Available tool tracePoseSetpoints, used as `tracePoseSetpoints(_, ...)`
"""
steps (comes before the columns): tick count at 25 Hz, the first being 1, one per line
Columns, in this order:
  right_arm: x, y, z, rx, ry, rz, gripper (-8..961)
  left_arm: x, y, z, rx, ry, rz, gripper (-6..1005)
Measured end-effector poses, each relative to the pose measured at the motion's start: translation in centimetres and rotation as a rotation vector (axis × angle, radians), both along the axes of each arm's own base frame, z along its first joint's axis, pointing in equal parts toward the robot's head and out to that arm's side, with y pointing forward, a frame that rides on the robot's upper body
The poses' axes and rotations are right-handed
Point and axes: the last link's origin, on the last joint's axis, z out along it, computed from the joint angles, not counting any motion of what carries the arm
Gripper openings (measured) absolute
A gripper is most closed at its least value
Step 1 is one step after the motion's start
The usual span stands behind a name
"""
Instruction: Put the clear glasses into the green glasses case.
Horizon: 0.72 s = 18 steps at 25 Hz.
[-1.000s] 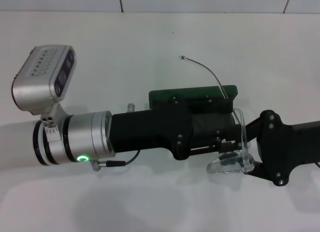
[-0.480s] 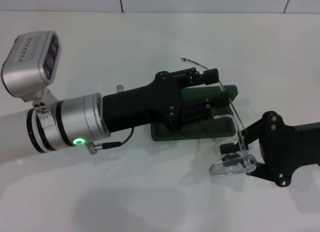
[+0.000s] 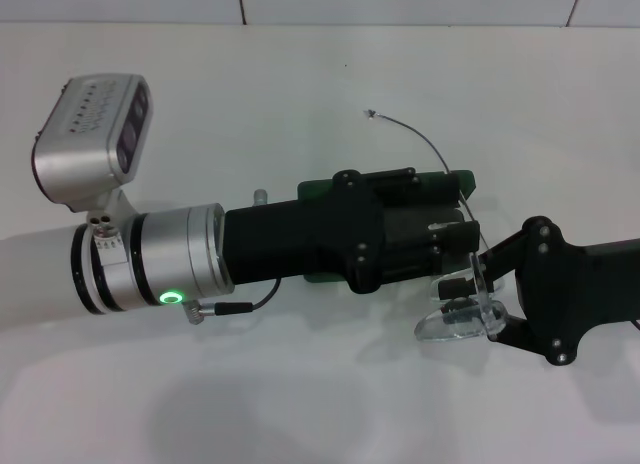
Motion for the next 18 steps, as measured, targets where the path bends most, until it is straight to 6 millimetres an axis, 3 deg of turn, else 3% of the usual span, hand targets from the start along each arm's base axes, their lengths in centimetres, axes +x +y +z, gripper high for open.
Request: tracePoseSetpoints(18,0.21,-0.29,-0.37,-0.016,-0.011,-0.007,117,0.13,-0.60,-0.34,-0.054,0.009,-0.012,563)
